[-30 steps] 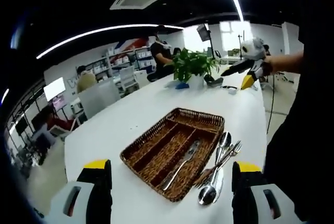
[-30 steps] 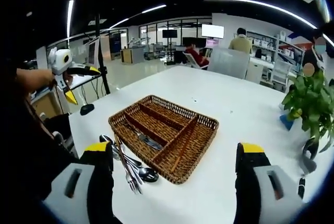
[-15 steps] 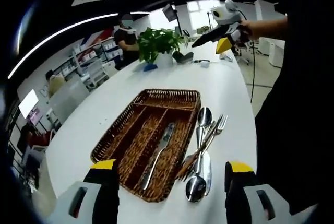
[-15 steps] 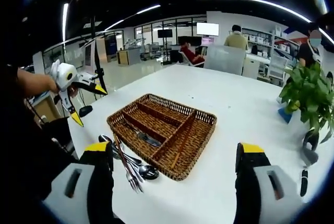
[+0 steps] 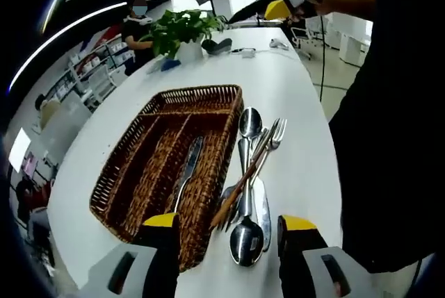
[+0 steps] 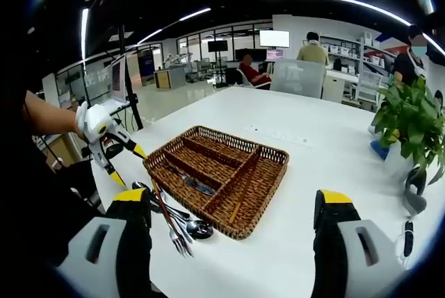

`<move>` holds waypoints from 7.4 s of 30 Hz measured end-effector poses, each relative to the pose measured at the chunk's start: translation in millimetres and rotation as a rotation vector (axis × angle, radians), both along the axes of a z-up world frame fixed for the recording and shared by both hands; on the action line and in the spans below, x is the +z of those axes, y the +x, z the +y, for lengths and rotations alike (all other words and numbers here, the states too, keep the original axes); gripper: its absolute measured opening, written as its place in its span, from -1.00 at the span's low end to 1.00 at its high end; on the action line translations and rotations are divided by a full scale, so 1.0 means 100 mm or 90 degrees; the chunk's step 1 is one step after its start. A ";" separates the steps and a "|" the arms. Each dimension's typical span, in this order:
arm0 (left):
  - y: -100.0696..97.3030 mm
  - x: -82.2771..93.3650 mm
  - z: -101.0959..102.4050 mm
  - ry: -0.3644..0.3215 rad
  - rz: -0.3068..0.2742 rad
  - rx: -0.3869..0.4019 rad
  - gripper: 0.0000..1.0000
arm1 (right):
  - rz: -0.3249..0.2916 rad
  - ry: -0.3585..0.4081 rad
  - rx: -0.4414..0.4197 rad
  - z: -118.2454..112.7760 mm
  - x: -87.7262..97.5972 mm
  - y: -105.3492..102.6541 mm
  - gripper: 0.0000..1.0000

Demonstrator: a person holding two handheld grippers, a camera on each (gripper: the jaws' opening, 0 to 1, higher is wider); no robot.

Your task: Arrange the knives, forks, and spoons in their matching storage slots by inserting each utensil handle-first until every utensil is classified and aligned in the correct compartment

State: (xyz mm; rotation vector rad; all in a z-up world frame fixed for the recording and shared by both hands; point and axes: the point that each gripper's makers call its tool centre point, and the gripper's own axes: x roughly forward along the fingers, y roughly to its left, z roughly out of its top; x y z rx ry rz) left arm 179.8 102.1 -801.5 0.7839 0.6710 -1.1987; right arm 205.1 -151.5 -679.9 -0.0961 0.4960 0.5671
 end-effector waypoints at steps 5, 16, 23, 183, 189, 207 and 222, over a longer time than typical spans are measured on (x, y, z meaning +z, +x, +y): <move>0.04 -0.14 0.03 0.055 -0.028 -0.061 -0.09 | 0.002 0.001 0.001 -0.01 -0.01 0.00 0.99; 0.03 -0.34 -0.05 0.084 -0.035 -0.129 -0.40 | 0.011 0.000 0.001 -0.02 -0.06 -0.03 0.99; 0.09 -0.42 -0.07 0.096 -0.044 -0.137 -0.59 | 0.016 -0.001 0.000 -0.03 -0.09 -0.04 0.99; -0.18 -0.04 -0.23 -0.033 0.131 -0.039 -0.94 | 0.005 -0.005 0.019 0.10 -0.03 -0.05 0.95; -0.03 0.03 -0.20 -0.043 0.133 0.048 -0.94 | 0.005 -0.004 0.023 0.14 -0.02 -0.06 0.95; 0.10 0.30 -0.25 -0.080 0.131 0.159 -0.94 | 0.014 0.010 0.056 0.37 -0.05 -0.11 0.81; 0.17 0.79 -0.30 -0.118 0.117 0.190 -0.94 | 0.032 0.025 0.157 0.92 -0.05 -0.13 0.54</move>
